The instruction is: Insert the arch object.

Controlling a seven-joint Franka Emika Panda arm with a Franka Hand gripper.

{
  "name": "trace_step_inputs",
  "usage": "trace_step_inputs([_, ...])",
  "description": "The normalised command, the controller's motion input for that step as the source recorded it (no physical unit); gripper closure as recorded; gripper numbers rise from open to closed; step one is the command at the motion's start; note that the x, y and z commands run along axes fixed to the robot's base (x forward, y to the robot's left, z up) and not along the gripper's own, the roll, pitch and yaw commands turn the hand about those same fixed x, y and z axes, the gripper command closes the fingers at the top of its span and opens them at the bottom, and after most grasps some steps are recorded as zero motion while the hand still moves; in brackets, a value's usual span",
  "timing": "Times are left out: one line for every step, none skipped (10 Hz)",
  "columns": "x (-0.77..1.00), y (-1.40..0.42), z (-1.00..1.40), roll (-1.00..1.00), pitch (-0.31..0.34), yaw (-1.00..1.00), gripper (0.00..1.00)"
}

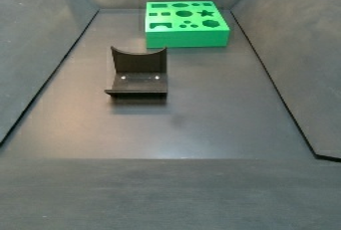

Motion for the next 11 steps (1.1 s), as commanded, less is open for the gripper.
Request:
trace_step_inputs([0.53, 0.21, -1.00, -0.17, 0.000, 0.50, 1.00])
trace_step_inputs([0.51, 0.07, -1.00, -0.09, 0.000, 0.43, 1.00])
trace_step_inputs([0.38, 0.00, -1.00, -0.05, 0.000, 0.27, 1.00])
trace_step_inputs([0.20, 0.00, -1.00, -0.06, -0.020, 0.05, 1.00])
trace_step_inputs([0.15, -0.01, -1.00, -0.05, -0.040, 0.00, 1.00])
trace_step_inputs([0.00, 0.20, -0.65, -0.24, -0.114, -0.05, 1.00])
trace_step_inputs([0.06, 0.25, -0.55, -0.19, -0.127, 0.00, 1.00])
trace_step_inputs([0.06, 0.14, -0.80, -0.17, -0.091, -0.04, 1.00])
trace_step_inputs([0.09, 0.05, -0.81, -0.10, -0.093, -0.35, 1.00])
trace_step_inputs([0.22, 0.00, -0.53, 0.00, 0.000, -0.53, 1.00])
trace_step_inputs([0.22, 0.00, -0.50, 0.00, 0.000, -0.56, 1.00])
